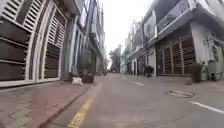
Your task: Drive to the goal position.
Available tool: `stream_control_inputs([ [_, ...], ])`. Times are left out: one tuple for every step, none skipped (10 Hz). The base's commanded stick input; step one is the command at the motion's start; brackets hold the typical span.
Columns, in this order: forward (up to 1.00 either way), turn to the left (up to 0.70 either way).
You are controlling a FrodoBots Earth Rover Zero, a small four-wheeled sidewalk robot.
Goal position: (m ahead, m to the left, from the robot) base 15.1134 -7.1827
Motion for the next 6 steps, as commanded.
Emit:
stream_control_inputs([
  [1.00,0.01],
  [1.00,0.01],
  [1.00,0.01],
  [1.00,0.01],
  [1.00,0.01],
  [1.00,0.01],
])
